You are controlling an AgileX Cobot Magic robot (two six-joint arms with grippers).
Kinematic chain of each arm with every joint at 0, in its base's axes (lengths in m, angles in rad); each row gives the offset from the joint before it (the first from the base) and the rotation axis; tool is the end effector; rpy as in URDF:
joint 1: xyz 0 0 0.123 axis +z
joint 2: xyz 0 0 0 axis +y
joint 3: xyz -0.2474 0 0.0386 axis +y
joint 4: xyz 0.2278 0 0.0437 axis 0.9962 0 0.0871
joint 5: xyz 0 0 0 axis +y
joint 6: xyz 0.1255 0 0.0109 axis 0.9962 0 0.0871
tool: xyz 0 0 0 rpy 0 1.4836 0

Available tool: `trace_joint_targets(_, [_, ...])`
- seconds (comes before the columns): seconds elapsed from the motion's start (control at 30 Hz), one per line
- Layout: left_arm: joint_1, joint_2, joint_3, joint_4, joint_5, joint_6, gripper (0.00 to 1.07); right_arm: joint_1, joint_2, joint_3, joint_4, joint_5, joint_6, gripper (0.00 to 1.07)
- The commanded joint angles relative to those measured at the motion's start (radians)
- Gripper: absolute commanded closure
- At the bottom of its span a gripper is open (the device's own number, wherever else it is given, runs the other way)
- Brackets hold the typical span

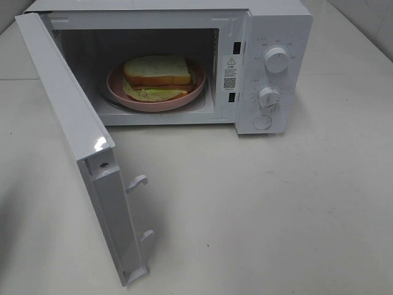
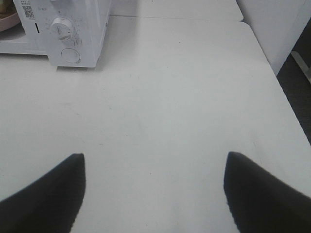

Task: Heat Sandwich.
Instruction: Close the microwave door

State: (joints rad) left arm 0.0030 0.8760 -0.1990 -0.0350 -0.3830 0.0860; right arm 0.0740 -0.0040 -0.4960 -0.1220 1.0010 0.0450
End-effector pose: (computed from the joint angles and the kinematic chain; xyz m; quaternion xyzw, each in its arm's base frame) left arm 0.1994 0.0022 0.2032 0.0155 0.7762 0.0229 0.6299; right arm 0.0471 -0.0095 0.2581 -0.0116 0.8356 -0.0284 0.5484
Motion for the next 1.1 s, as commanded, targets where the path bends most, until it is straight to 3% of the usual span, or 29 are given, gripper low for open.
trace_joint_targets(0.03, [-0.005,0.082,0.001,0.047,-0.104,-0.021,1.07,-0.004,-0.028,0.002,0.002,-0.007,0.002,0.32])
trace_joint_targets(0.23, [-0.005,0.191,-0.024,0.168,-0.170,-0.121,1.07,-0.004,-0.028,0.002,0.002,-0.007,0.002,0.32])
trace_joint_targets(0.27, [-0.005,0.224,-0.031,0.223,-0.193,-0.162,1.07,-0.004,-0.028,0.002,0.002,-0.007,0.002,0.32])
trace_joint_targets(0.37, [-0.005,0.253,-0.038,0.287,-0.215,-0.202,1.07,-0.004,-0.028,0.002,0.002,-0.007,0.002,0.32])
trace_joint_targets(0.43, [-0.005,0.295,-0.039,0.359,-0.273,-0.263,1.07,-0.004,-0.028,0.002,0.002,-0.007,0.002,0.32])
trace_joint_targets(0.57, [-0.005,0.348,-0.039,0.454,-0.347,-0.311,1.07,-0.004,-0.028,0.002,0.002,-0.007,0.002,0.32])
trace_joint_targets(0.83, [-0.077,0.414,-0.064,0.471,-0.377,-0.310,1.07,-0.004,-0.028,0.002,0.002,-0.007,0.002,0.32])
trace_joint_targets(1.1, [-0.197,0.504,-0.091,0.354,-0.397,-0.285,1.07,-0.004,-0.028,0.002,0.002,-0.007,0.002,0.32])
